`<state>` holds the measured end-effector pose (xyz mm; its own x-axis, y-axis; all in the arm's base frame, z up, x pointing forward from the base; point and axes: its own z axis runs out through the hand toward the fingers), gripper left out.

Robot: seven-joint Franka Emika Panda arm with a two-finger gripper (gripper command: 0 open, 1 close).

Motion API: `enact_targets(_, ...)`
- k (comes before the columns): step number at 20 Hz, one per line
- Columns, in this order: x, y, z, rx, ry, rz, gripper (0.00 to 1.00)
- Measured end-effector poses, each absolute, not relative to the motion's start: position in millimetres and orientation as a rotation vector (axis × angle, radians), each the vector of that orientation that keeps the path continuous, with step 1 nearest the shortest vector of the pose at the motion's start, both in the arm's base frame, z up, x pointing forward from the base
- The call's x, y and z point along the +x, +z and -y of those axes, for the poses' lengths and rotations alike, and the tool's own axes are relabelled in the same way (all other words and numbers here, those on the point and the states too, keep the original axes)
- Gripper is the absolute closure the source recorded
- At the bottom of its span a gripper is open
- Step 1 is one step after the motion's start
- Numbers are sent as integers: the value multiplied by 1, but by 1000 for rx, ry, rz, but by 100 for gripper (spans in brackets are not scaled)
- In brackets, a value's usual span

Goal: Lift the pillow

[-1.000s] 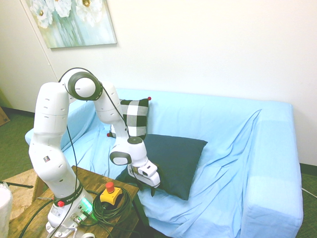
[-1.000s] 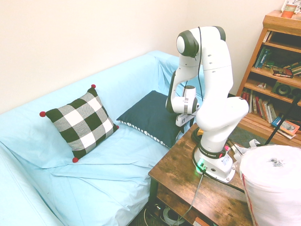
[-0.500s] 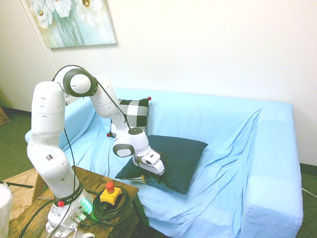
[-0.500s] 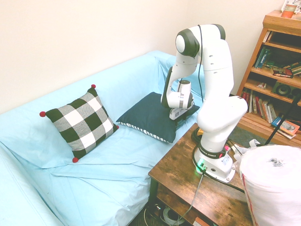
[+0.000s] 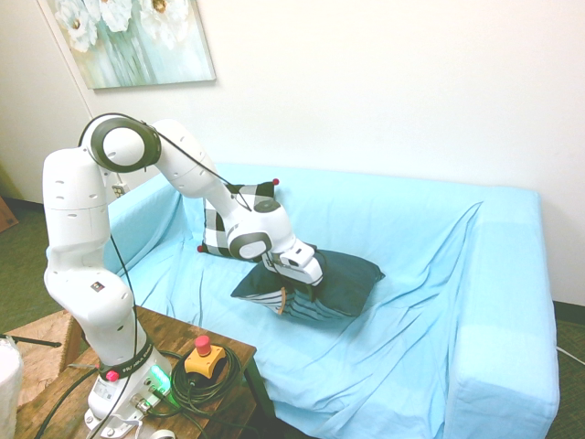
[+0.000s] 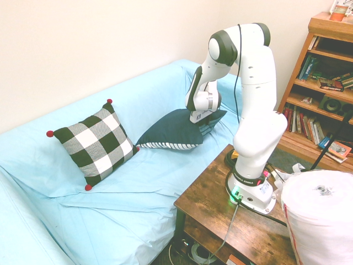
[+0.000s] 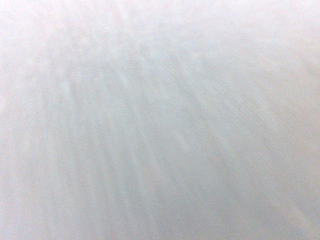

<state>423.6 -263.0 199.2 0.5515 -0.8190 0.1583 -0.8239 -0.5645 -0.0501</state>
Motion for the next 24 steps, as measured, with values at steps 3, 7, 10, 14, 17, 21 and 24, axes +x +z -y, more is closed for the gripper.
enact_targets(3,463,232,261,2769,304,1439,0)
enact_targets(7,512,272,257,2816,369,1416,0)
enact_targets(10,548,303,253,2839,412,1412,0)
enact_targets(14,594,334,247,2844,480,1404,0)
enact_targets(17,628,349,233,2835,542,1389,0)
enact_targets(21,669,362,217,2840,566,1373,0)
enact_targets(24,698,375,209,2851,587,1358,0)
